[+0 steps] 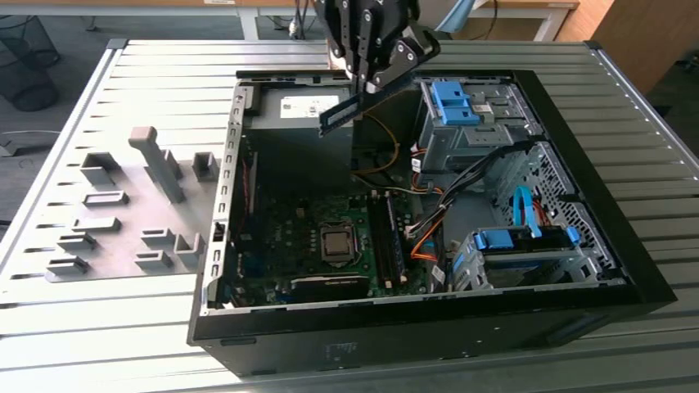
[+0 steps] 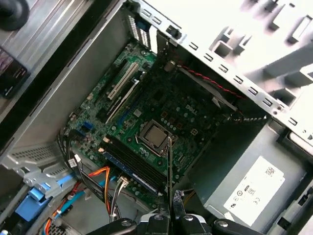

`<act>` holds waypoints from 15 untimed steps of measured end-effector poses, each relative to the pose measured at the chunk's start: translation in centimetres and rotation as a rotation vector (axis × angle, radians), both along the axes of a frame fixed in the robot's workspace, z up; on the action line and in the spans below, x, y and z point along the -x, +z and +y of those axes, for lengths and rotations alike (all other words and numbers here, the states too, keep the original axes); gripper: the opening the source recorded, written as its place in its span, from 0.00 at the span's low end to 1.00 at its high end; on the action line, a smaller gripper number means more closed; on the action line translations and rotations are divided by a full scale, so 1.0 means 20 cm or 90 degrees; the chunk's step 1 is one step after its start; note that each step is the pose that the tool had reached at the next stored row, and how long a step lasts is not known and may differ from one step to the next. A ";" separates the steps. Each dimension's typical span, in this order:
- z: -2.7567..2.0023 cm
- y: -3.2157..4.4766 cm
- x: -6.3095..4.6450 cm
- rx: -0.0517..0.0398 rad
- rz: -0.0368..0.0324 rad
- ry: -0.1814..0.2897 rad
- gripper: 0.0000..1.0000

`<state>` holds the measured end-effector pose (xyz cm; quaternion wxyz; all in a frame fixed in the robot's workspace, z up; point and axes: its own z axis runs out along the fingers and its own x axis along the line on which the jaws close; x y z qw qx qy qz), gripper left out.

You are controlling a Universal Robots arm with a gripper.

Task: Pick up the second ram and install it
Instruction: 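Insert the second ram into the second slot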

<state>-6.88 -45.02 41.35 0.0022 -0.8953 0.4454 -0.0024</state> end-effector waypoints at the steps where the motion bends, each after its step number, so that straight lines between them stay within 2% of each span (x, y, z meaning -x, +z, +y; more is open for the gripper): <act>1: 0.000 0.000 0.00 0.0000 0.0000 0.009 0.14; 15: 0.000 -0.006 0.00 0.0000 0.0000 0.138 0.14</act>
